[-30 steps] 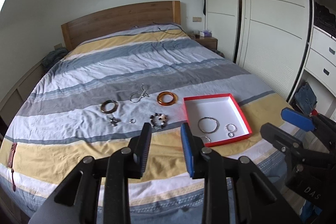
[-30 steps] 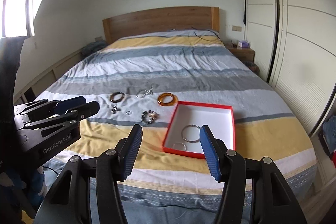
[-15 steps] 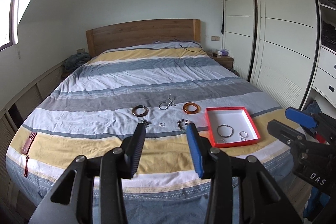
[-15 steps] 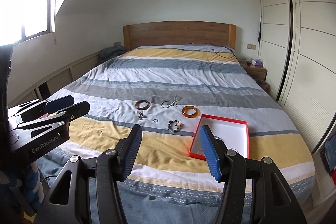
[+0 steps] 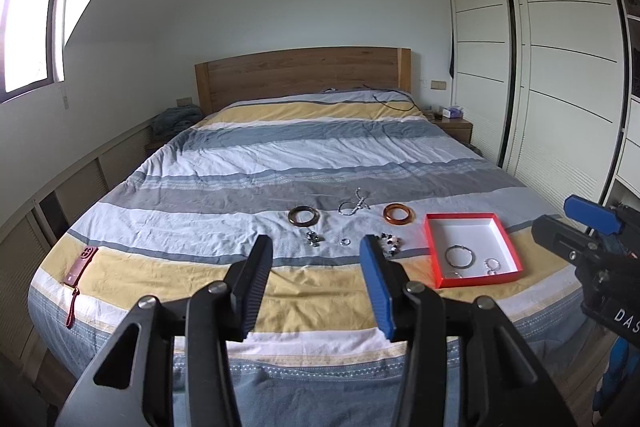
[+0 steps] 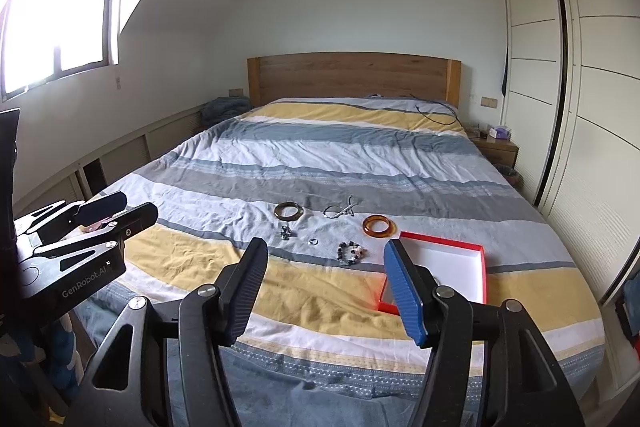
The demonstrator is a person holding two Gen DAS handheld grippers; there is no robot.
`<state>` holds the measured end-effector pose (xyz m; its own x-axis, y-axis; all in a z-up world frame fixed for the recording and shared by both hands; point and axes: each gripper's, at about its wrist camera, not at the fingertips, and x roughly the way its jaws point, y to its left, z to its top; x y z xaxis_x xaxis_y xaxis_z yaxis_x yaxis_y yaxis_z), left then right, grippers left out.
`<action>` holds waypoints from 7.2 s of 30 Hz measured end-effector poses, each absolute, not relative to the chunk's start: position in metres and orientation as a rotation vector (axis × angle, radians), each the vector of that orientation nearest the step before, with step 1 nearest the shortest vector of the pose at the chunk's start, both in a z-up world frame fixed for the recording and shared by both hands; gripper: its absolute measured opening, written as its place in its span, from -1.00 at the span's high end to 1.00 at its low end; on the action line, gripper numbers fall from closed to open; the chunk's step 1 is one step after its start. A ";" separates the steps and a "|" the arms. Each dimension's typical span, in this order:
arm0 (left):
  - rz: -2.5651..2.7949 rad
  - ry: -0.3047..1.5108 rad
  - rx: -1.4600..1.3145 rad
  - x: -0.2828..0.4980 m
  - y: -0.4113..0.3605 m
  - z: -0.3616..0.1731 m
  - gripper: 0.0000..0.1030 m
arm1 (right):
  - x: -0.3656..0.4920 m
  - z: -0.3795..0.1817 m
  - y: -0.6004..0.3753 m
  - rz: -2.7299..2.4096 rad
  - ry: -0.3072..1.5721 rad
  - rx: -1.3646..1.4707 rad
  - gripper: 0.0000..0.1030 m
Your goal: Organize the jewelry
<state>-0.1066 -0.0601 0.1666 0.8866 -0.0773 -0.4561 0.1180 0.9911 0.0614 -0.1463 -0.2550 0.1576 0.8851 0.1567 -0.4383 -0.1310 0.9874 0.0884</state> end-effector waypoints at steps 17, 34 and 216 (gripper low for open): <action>0.002 0.649 -0.014 -0.031 0.012 0.101 0.16 | -0.078 0.120 -0.228 0.199 0.564 0.064 -0.16; -0.093 0.864 -0.055 0.100 0.005 -0.006 0.16 | 0.071 0.000 -0.219 0.191 0.802 0.134 -0.16; -0.535 0.895 0.081 0.189 -0.274 -0.055 0.44 | 0.122 -0.063 -0.431 -0.293 0.643 0.299 0.06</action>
